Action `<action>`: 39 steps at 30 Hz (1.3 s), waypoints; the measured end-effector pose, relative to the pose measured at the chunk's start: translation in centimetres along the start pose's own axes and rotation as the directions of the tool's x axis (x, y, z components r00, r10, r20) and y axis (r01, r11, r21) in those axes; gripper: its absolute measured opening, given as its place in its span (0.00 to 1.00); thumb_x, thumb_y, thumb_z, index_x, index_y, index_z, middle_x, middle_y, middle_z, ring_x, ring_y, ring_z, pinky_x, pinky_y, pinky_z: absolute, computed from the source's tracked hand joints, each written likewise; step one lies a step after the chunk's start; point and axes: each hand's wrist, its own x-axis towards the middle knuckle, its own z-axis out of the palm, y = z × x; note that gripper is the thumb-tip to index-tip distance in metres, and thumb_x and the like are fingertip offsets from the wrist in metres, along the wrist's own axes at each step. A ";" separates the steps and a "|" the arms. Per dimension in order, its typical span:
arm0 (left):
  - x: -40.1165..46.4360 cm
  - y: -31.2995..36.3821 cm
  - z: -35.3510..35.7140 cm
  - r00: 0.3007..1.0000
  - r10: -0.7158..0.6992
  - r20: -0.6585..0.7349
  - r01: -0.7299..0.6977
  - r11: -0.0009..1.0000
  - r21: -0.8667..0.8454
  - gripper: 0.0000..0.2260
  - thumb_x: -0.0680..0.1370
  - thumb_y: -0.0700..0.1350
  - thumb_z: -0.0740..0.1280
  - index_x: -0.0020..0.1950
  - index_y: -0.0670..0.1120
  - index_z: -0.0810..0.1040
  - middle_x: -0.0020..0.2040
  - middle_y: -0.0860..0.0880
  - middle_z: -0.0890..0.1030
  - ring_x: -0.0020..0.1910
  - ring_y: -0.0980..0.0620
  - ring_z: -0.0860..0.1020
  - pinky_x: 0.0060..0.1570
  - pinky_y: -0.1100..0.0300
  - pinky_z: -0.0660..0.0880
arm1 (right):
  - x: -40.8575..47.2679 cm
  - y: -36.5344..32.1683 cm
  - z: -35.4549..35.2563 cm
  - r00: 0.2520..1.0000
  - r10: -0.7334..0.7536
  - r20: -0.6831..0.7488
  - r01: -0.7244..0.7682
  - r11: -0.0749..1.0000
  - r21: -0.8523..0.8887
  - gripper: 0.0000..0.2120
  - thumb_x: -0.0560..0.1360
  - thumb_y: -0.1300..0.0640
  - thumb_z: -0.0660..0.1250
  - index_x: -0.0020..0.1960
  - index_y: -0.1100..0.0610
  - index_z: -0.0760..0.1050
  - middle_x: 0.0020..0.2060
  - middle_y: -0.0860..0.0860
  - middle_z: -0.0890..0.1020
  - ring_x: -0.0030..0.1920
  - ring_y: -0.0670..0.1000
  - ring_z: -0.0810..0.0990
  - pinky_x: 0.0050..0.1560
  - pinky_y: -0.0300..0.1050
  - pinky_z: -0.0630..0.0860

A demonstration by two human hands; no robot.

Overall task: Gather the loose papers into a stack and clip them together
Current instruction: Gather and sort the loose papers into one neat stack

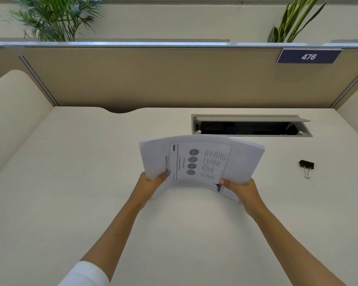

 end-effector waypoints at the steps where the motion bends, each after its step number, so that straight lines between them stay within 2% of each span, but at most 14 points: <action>1: -0.1 -0.1 0.0 1.000 -0.001 -0.011 0.001 1.000 0.005 0.17 0.73 0.50 0.72 0.61 0.55 0.77 0.58 0.53 0.82 0.57 0.56 0.80 0.56 0.58 0.76 | 0.1 0.3 -0.2 1.000 0.009 -0.009 -0.009 1.000 -0.005 0.17 0.65 0.64 0.78 0.50 0.50 0.79 0.47 0.46 0.84 0.54 0.48 0.81 0.42 0.34 0.79; 3: 0.0 0.1 -0.1 0.999 -0.017 -0.030 0.018 0.999 0.026 0.13 0.75 0.49 0.72 0.58 0.56 0.78 0.55 0.54 0.83 0.54 0.57 0.80 0.54 0.60 0.76 | 0.4 0.3 -0.5 0.999 0.013 -0.035 -0.014 0.999 -0.029 0.20 0.65 0.63 0.78 0.54 0.53 0.79 0.51 0.50 0.84 0.54 0.51 0.81 0.45 0.38 0.81; 5: 0.0 0.6 -0.3 0.999 -0.041 0.005 0.040 0.996 0.076 0.09 0.76 0.47 0.71 0.55 0.56 0.78 0.53 0.55 0.83 0.53 0.57 0.81 0.53 0.59 0.77 | 0.7 -0.1 -0.6 0.996 -0.030 -0.080 0.020 0.992 -0.121 0.34 0.65 0.59 0.79 0.67 0.53 0.70 0.60 0.52 0.80 0.57 0.52 0.80 0.55 0.50 0.80; 7: 0.0 0.8 -0.8 0.996 -0.077 0.051 0.068 0.987 0.148 0.08 0.76 0.48 0.70 0.54 0.54 0.79 0.52 0.53 0.84 0.53 0.53 0.82 0.54 0.56 0.78 | 1.0 -1.0 -0.6 0.974 -0.145 -0.175 0.088 0.951 -0.297 0.48 0.65 0.56 0.79 0.76 0.50 0.54 0.68 0.52 0.71 0.65 0.52 0.72 0.66 0.56 0.70; 9: 0.1 1.2 -1.3 0.989 -0.116 0.087 0.089 0.958 0.272 0.09 0.75 0.49 0.71 0.54 0.49 0.81 0.50 0.50 0.85 0.51 0.50 0.83 0.52 0.55 0.79 | 1.4 -2.4 -0.7 0.928 -0.304 -0.214 0.173 0.862 -0.477 0.52 0.65 0.52 0.79 0.77 0.50 0.48 0.74 0.52 0.63 0.73 0.53 0.62 0.73 0.57 0.58; 12: 0.1 2.1 -1.6 0.968 -0.180 0.174 0.096 0.908 0.407 0.10 0.75 0.48 0.72 0.54 0.45 0.82 0.49 0.48 0.85 0.46 0.51 0.83 0.49 0.56 0.77 | 2.0 -5.1 -0.8 0.900 -0.436 0.010 0.311 0.626 -0.715 0.46 0.67 0.46 0.76 0.77 0.54 0.55 0.75 0.50 0.62 0.77 0.53 0.55 0.73 0.54 0.53; 14: -0.1 3.2 -1.5 0.944 -0.212 0.253 0.082 0.893 0.443 0.08 0.75 0.46 0.72 0.53 0.45 0.82 0.48 0.48 0.85 0.45 0.52 0.82 0.47 0.60 0.77 | 2.1 -6.8 -0.7 0.930 -0.283 0.235 0.358 0.544 -0.759 0.38 0.69 0.44 0.73 0.74 0.53 0.62 0.71 0.48 0.69 0.74 0.52 0.62 0.71 0.53 0.59; 17: -0.1 4.6 -1.7 0.911 -0.227 0.345 0.055 0.894 0.444 0.13 0.72 0.48 0.74 0.54 0.44 0.82 0.51 0.47 0.85 0.46 0.52 0.82 0.51 0.57 0.77 | 1.5 -8.4 -0.5 0.892 0.068 0.447 0.296 0.659 -0.692 0.18 0.74 0.45 0.68 0.61 0.51 0.76 0.53 0.48 0.83 0.56 0.52 0.81 0.56 0.51 0.77; 20: -0.5 6.1 -2.2 0.901 -0.246 0.357 0.064 0.890 0.452 0.18 0.67 0.52 0.75 0.53 0.44 0.83 0.51 0.47 0.86 0.47 0.50 0.84 0.52 0.54 0.79 | 0.6 -8.6 -0.4 0.873 0.128 0.470 0.215 0.765 -0.607 0.12 0.77 0.50 0.66 0.51 0.58 0.79 0.45 0.55 0.86 0.46 0.57 0.85 0.47 0.51 0.80; 24: -1.0 6.8 -2.6 0.999 -0.050 0.013 0.044 0.954 0.297 0.17 0.70 0.52 0.76 0.55 0.48 0.80 0.47 0.48 0.85 0.47 0.47 0.83 0.48 0.56 0.80 | -0.8 -8.0 -0.8 0.904 0.056 0.424 0.143 0.894 -0.424 0.10 0.78 0.54 0.65 0.52 0.59 0.80 0.46 0.56 0.86 0.45 0.57 0.86 0.48 0.53 0.81; 27: -2.0 6.4 -1.8 0.969 -0.053 -0.240 0.055 0.998 0.005 0.27 0.72 0.55 0.72 0.67 0.51 0.67 0.54 0.47 0.80 0.54 0.48 0.79 0.55 0.50 0.78 | -1.6 -7.1 -0.7 0.951 -0.006 0.310 0.085 0.966 -0.244 0.07 0.78 0.56 0.65 0.50 0.59 0.80 0.43 0.54 0.87 0.44 0.56 0.85 0.45 0.49 0.82; 30: -3.7 6.1 0.7 0.975 -0.190 -0.117 0.159 0.960 -0.231 0.31 0.74 0.55 0.70 0.71 0.52 0.59 0.56 0.49 0.80 0.57 0.45 0.80 0.56 0.46 0.77 | -2.5 -6.2 0.2 0.974 -0.017 0.226 0.035 0.997 -0.074 0.05 0.78 0.60 0.65 0.48 0.58 0.80 0.40 0.52 0.87 0.40 0.53 0.85 0.41 0.45 0.82; 34: -5.7 5.5 3.2 0.979 -0.187 0.075 0.201 0.863 -0.463 0.18 0.76 0.46 0.70 0.63 0.43 0.77 0.56 0.40 0.83 0.53 0.41 0.83 0.47 0.48 0.81 | -3.7 -4.9 1.4 0.976 0.025 0.218 -0.037 0.998 0.048 0.06 0.79 0.62 0.63 0.47 0.59 0.79 0.37 0.52 0.87 0.37 0.50 0.85 0.36 0.42 0.82; 39: -5.9 4.4 3.0 0.971 -0.236 0.043 0.235 0.901 -0.364 0.13 0.75 0.43 0.71 0.58 0.39 0.81 0.51 0.38 0.84 0.48 0.40 0.84 0.47 0.47 0.81 | -4.8 -2.4 1.2 0.977 0.078 0.199 -0.091 0.994 0.054 0.06 0.79 0.60 0.63 0.47 0.59 0.79 0.39 0.51 0.87 0.37 0.49 0.85 0.35 0.42 0.81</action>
